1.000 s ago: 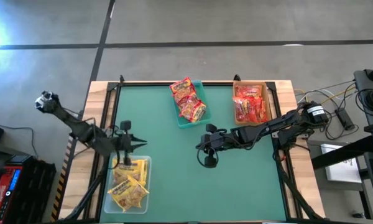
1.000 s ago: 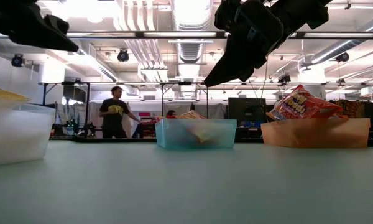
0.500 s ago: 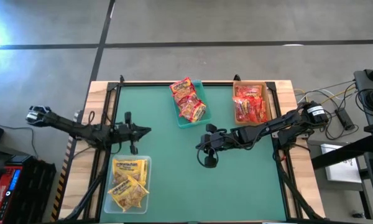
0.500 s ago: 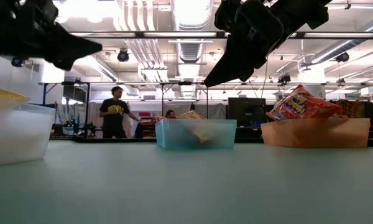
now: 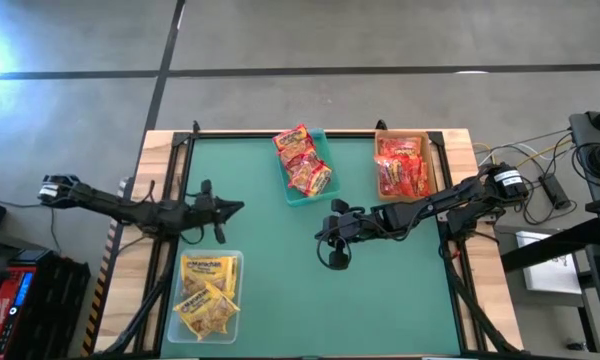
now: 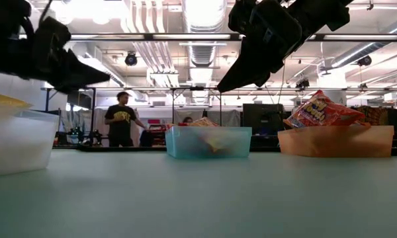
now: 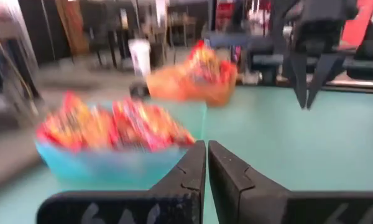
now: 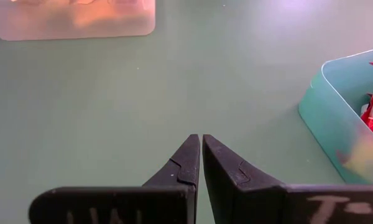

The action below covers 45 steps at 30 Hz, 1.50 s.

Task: Sort Maruchan noodles
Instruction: Return to Home Position

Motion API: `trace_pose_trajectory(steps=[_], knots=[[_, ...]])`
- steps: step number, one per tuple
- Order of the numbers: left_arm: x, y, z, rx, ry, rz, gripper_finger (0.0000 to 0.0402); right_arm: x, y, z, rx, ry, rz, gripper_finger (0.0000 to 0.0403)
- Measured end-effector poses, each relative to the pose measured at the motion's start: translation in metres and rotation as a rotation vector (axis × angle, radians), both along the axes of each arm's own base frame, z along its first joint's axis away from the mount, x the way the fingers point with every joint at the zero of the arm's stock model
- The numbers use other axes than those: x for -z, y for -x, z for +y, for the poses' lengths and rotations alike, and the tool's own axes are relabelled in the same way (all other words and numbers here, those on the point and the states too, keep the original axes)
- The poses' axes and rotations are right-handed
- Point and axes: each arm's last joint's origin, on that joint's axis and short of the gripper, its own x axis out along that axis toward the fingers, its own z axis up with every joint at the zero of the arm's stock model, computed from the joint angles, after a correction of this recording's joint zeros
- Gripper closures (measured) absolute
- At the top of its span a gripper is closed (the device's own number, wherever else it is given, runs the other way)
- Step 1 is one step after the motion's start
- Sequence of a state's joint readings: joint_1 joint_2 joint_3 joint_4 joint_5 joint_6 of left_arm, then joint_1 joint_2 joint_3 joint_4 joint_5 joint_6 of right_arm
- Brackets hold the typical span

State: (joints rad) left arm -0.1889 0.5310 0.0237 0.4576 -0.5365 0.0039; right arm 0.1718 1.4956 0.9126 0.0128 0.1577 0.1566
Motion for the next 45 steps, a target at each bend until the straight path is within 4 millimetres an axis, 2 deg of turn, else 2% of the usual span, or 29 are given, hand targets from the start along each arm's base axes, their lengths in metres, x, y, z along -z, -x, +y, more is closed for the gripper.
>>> trace_pose_trajectory(steps=[5,8,15,25,33,45], knots=[[0.005,0.000,0.000,-0.023,0.331,-0.076,0.0402,0.000,0.000,0.000,0.000,0.000,0.000,0.0390],[0.001,-0.001,0.000,-0.030,0.407,-0.114,0.0402,0.000,0.000,0.000,0.000,0.000,0.000,0.0390],[0.000,0.000,0.000,-0.025,0.323,-0.087,0.0402,0.000,0.000,0.000,0.000,0.000,0.000,0.0390],[-0.003,0.013,0.003,-0.017,0.337,-0.149,0.0402,0.000,0.000,0.000,0.000,0.000,0.000,0.0390],[0.005,0.024,0.005,-0.020,0.322,-0.066,0.0402,0.000,0.000,0.000,0.000,0.000,0.000,0.0390],[0.000,0.027,0.005,0.013,0.336,-0.122,0.0401,0.000,0.000,0.000,0.000,0.000,0.000,0.0390]])
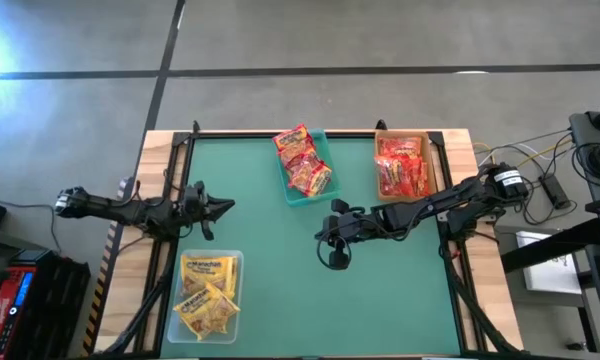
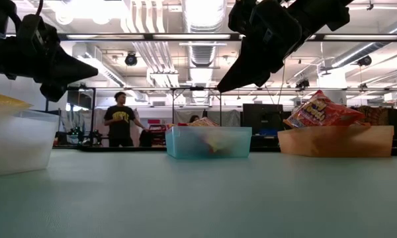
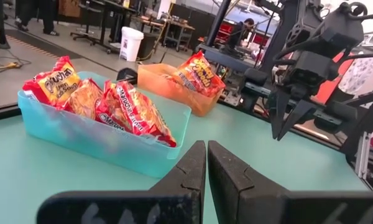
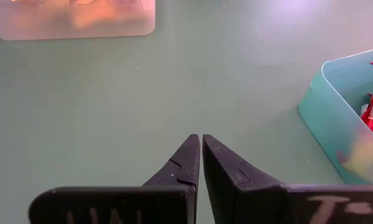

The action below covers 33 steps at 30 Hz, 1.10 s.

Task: Sort Maruchan noodles
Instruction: Return to Home Position

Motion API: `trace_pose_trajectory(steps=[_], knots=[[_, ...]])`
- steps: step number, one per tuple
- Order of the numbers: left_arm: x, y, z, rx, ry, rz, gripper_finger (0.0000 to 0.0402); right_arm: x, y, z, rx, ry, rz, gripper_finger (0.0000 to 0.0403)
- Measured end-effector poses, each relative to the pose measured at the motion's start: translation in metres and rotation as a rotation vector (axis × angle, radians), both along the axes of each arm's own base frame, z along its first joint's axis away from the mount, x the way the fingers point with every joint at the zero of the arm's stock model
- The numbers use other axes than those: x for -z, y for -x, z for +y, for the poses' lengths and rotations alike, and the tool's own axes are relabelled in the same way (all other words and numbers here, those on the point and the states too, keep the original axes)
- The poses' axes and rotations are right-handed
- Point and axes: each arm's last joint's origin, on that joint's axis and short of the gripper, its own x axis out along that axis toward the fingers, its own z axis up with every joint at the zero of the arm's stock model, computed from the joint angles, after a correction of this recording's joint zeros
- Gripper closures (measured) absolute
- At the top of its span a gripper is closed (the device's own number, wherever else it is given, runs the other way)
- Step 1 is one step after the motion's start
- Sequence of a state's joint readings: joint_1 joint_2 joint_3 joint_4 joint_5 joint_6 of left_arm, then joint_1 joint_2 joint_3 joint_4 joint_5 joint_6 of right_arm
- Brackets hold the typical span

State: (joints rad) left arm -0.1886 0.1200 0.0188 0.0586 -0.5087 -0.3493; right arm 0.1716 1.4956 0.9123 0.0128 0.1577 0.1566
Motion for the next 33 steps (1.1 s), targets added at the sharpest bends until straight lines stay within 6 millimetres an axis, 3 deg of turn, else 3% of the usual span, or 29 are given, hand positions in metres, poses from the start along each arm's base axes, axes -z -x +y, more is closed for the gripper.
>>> trace_pose_trajectory(steps=[21,27,33], knots=[[0.002,-0.002,0.000,0.000,-0.004,0.024,0.0401,0.000,0.000,0.000,0.000,0.001,0.006,0.0390],[0.002,-0.002,0.000,0.000,-0.004,0.023,0.0401,-0.008,0.018,-0.005,0.006,0.014,0.081,0.0390],[0.002,-0.002,0.000,0.000,-0.005,0.027,0.0401,-0.028,0.048,-0.020,0.064,0.014,-0.033,0.0390]])
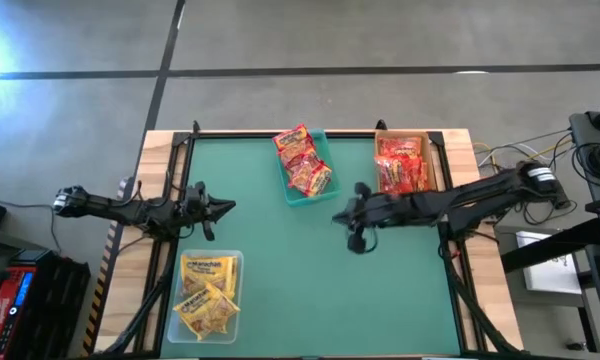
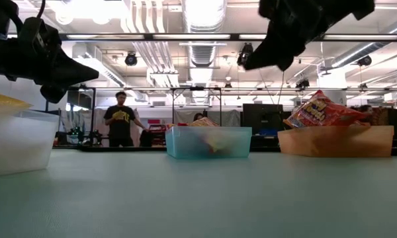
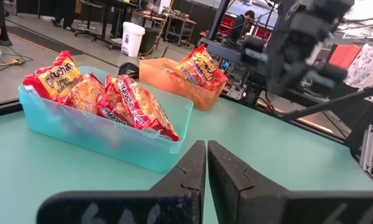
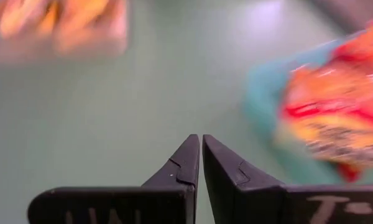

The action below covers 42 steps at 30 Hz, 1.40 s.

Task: Sort Maruchan noodles
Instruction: Return to Home Position

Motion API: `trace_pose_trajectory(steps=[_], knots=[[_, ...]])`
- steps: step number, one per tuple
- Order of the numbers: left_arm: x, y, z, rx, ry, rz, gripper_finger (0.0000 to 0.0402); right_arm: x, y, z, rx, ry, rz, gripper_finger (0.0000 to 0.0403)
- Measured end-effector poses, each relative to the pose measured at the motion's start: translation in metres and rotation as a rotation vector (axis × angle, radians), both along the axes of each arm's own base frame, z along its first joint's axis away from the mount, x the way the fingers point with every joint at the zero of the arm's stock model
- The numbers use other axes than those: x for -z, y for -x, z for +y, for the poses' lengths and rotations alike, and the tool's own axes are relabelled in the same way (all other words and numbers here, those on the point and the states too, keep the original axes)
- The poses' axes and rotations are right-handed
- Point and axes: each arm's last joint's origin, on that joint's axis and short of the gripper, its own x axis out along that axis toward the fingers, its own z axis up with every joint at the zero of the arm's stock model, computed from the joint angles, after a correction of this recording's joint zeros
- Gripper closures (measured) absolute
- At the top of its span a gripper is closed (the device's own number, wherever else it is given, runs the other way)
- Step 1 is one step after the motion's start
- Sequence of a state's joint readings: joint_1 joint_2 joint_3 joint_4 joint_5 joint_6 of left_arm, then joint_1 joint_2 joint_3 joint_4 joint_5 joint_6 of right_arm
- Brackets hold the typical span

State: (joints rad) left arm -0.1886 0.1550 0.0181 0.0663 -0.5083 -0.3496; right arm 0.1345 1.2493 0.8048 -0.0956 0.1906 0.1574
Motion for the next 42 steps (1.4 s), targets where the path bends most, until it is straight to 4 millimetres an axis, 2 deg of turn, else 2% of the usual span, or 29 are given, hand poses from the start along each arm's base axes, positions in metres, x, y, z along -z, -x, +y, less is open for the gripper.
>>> trace_pose_trajectory(steps=[6,11,16,25,32,38,42], knots=[[0.000,0.000,0.000,0.000,0.000,0.000,0.0401,-0.018,0.037,-0.018,0.175,0.049,-0.332,0.0390],[0.000,0.000,0.000,0.000,0.000,0.001,0.0402,-0.021,0.062,-0.021,0.163,0.131,-0.628,0.0390],[0.000,0.000,0.000,0.000,0.000,0.002,0.0401,-0.022,0.087,-0.024,0.159,0.183,-0.762,0.0390],[0.000,0.000,0.000,0.000,-0.001,0.005,0.0402,-0.006,0.124,-0.027,0.163,0.210,-0.845,0.0390],[0.000,0.000,0.000,0.000,-0.001,0.005,0.0402,0.003,0.142,-0.029,0.167,0.183,-0.906,0.0390],[0.000,0.000,0.000,0.000,-0.001,0.004,0.0402,0.013,0.153,-0.030,0.147,0.366,-0.898,0.0390],[0.000,0.000,0.000,0.000,-0.001,0.003,0.0402,0.018,0.163,-0.031,0.164,0.388,-0.972,0.0390]])
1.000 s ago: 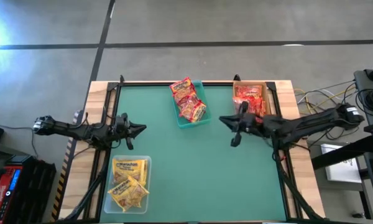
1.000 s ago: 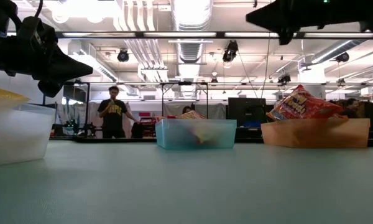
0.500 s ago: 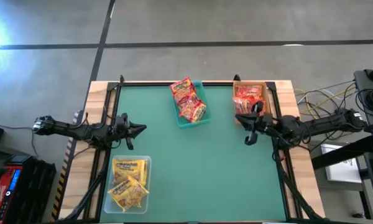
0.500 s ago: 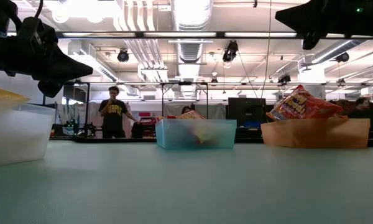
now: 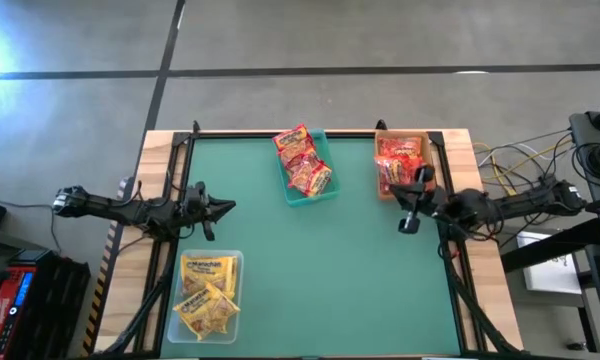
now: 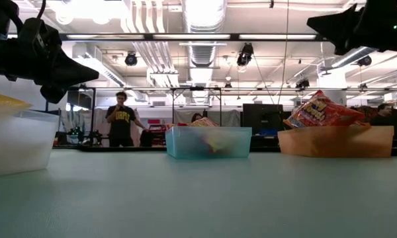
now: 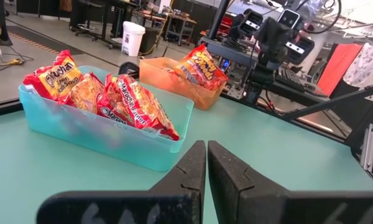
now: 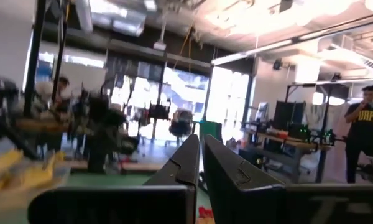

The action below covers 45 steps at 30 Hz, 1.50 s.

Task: Sort Maruchan noodles
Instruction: Return to Home Position

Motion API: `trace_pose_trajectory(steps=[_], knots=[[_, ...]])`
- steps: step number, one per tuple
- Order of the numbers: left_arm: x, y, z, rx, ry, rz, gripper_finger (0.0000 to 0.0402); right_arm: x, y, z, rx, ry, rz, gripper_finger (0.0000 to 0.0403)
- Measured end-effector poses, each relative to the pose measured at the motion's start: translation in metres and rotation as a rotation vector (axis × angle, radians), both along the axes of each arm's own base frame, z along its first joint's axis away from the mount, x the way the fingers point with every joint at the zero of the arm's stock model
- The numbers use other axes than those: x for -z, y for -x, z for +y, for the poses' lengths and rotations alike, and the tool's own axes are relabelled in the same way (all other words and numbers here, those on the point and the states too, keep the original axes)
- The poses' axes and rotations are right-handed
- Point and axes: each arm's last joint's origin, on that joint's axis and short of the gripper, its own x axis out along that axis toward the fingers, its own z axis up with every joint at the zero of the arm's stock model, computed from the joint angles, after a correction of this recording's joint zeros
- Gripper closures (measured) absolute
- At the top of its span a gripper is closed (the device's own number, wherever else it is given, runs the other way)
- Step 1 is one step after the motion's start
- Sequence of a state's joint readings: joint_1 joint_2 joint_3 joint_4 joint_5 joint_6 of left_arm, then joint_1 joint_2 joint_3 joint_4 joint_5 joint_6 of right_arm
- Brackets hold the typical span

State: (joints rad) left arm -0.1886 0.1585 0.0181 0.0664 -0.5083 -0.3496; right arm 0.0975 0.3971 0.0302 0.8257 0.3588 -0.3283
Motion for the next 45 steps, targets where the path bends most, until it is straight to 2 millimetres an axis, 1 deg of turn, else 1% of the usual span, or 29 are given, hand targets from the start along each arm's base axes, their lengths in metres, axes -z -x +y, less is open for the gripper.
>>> trace_pose_trajectory(steps=[4,17,45], knots=[[0.000,0.000,0.000,0.000,0.000,-0.001,0.0402,-0.001,0.007,-0.001,-0.017,-0.041,-0.077,0.0390],[0.000,0.000,0.000,0.000,0.000,0.000,0.0402,-0.009,0.017,-0.002,-0.037,-0.081,-0.181,0.0390],[0.000,0.000,0.000,0.000,0.000,0.001,0.0402,-0.007,0.017,-0.002,-0.043,-0.093,-0.166,0.0390]])
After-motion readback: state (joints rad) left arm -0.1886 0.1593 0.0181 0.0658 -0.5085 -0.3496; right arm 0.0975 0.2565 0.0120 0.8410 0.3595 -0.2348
